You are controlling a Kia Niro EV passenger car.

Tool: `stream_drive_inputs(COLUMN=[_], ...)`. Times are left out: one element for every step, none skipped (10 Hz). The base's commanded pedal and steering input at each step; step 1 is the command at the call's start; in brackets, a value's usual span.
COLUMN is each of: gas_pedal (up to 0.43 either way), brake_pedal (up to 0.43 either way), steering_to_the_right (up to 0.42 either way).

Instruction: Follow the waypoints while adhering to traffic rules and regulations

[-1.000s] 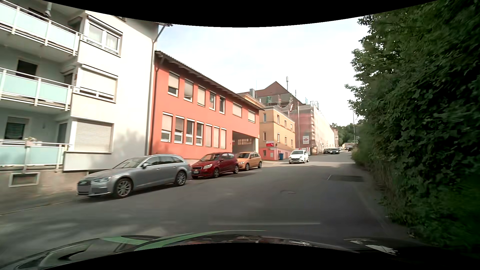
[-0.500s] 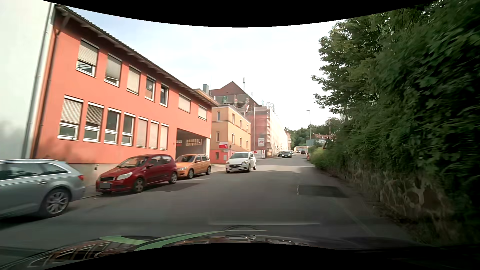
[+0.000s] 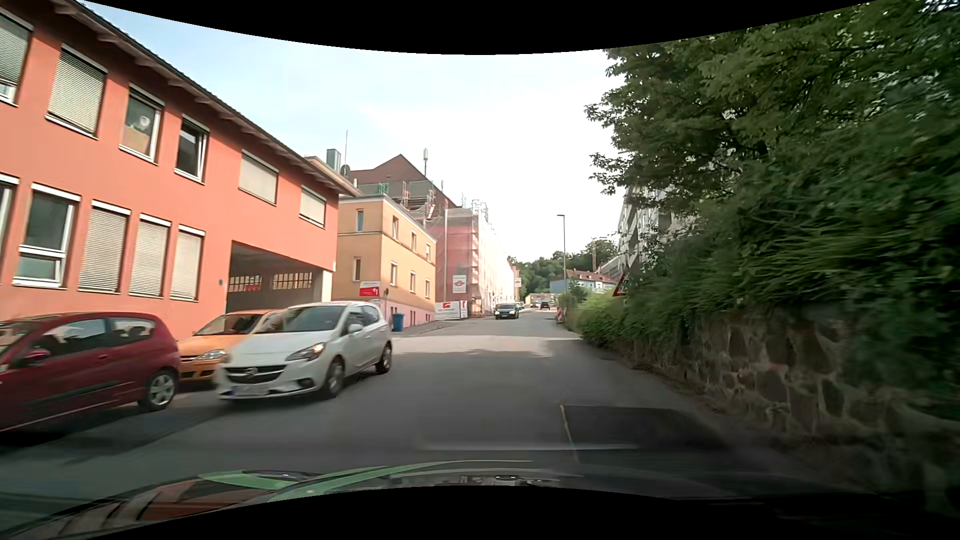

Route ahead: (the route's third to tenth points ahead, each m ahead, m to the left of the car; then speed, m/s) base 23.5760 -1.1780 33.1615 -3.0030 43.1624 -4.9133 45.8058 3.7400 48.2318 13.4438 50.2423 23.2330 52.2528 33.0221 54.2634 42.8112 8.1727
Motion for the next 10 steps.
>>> stream_drive_inputs(gas_pedal=[0.26, 0.26, 0.24, 0.209, 0.189, 0.157, 0.138, 0.13, 0.13, 0.13], brake_pedal=[0.0, 0.0, 0.0, 0.0, 0.0, 0.0, 0.0, 0.0, 0.0, 0.0], steering_to_the_right=[0.105, 0.083, 0.063, 0.045, 0.036, 0.035, 0.035, 0.035, 0.035, 0.032])
